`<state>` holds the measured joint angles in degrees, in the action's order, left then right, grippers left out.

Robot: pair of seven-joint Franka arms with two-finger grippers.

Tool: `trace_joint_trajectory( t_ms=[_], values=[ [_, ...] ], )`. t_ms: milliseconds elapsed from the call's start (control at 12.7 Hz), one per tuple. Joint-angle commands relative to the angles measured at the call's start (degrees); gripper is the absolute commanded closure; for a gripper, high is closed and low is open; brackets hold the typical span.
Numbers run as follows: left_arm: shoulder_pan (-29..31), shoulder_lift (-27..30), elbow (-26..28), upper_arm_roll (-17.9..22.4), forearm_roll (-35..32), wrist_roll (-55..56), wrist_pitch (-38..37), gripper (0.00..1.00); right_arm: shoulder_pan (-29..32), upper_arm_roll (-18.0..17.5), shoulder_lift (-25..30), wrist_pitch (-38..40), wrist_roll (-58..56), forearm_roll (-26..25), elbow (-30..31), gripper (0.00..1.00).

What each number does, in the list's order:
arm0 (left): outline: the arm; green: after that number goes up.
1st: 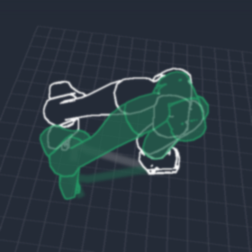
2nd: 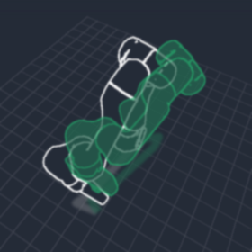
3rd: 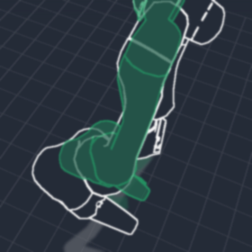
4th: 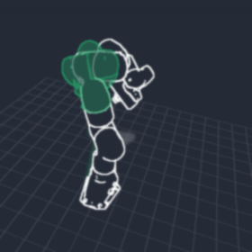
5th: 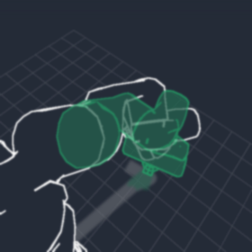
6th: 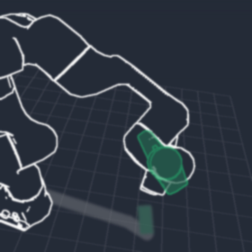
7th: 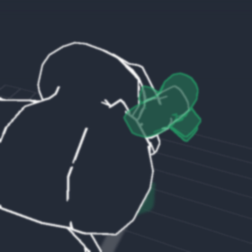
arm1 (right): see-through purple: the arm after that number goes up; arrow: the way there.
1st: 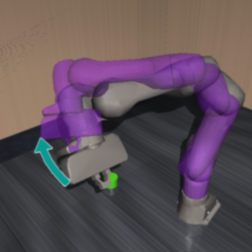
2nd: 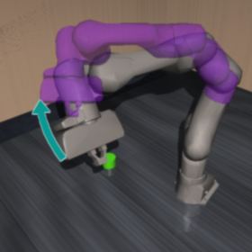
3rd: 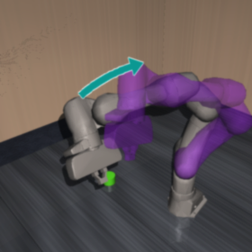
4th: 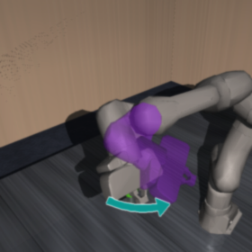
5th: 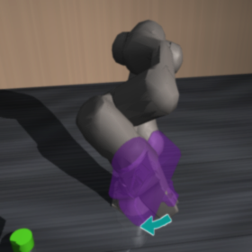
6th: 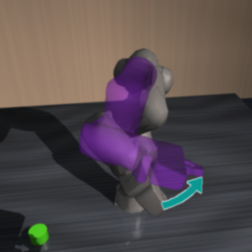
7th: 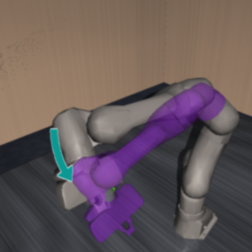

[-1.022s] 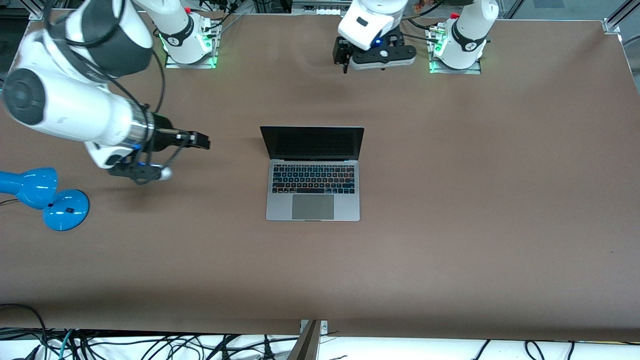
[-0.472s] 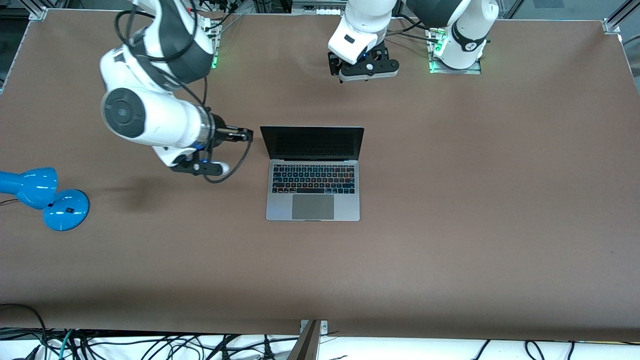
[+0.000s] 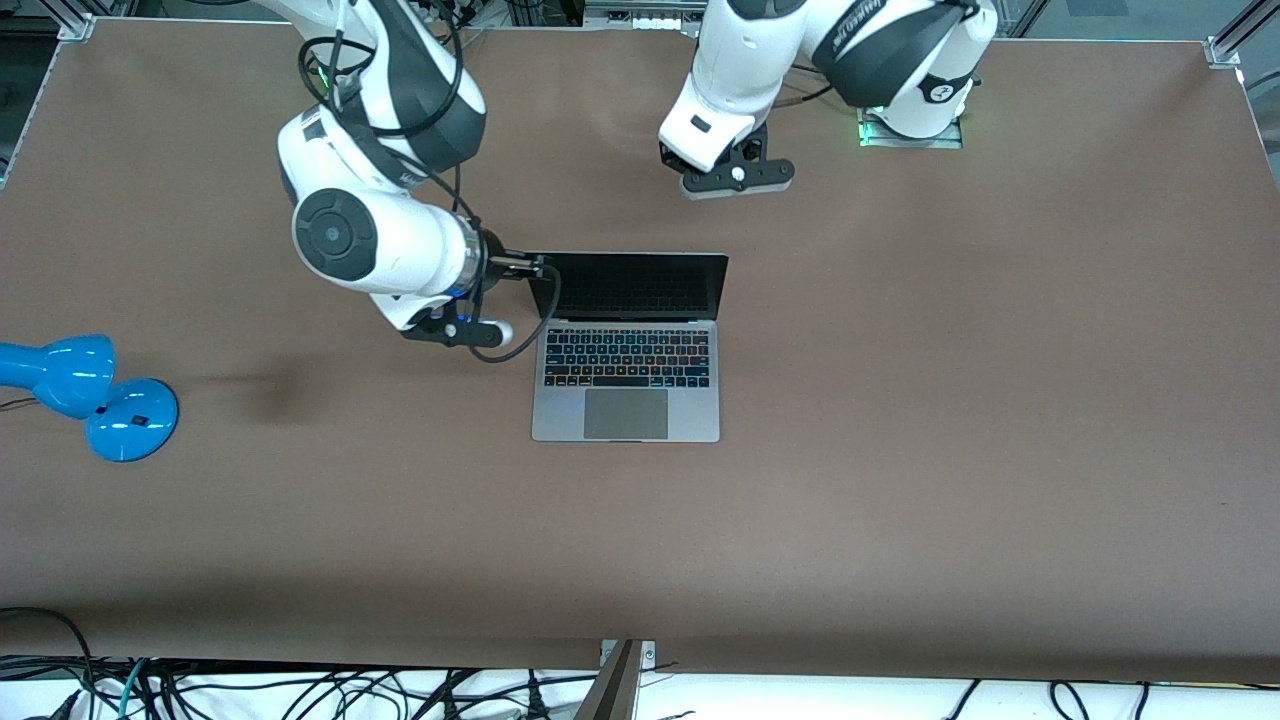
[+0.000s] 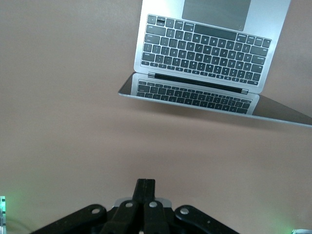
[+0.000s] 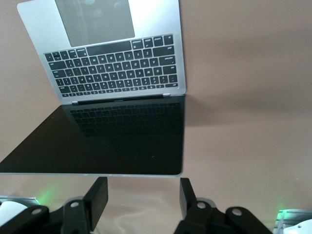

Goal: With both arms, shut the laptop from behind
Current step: 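Move both grippers behind the open laptop screen, then lower both grippers to the back of the laptop screen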

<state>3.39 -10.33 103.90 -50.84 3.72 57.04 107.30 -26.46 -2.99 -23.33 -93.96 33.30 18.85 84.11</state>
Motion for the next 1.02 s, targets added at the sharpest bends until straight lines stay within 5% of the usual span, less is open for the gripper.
trace_joint_trajectory(
  t_ms=[0,472,944],
  values=[
    [0.5,-4.7,-1.9,-0.4,-1.4,0.0,-0.3,1.00,-2.1,0.4,0.2,-0.1,1.6,1.5,-0.1,0.35],
    [-0.2,-9.6,-1.1,-0.3,-1.5,1.7,-0.2,1.00,-6.6,0.5,-1.6,-2.5,5.2,0.6,1.1,0.67],
    [-0.9,-16.7,-0.8,-0.3,-9.0,4.6,6.8,1.00,-7.2,0.5,-1.8,-4.4,5.3,0.5,3.6,0.85]
  ],
)
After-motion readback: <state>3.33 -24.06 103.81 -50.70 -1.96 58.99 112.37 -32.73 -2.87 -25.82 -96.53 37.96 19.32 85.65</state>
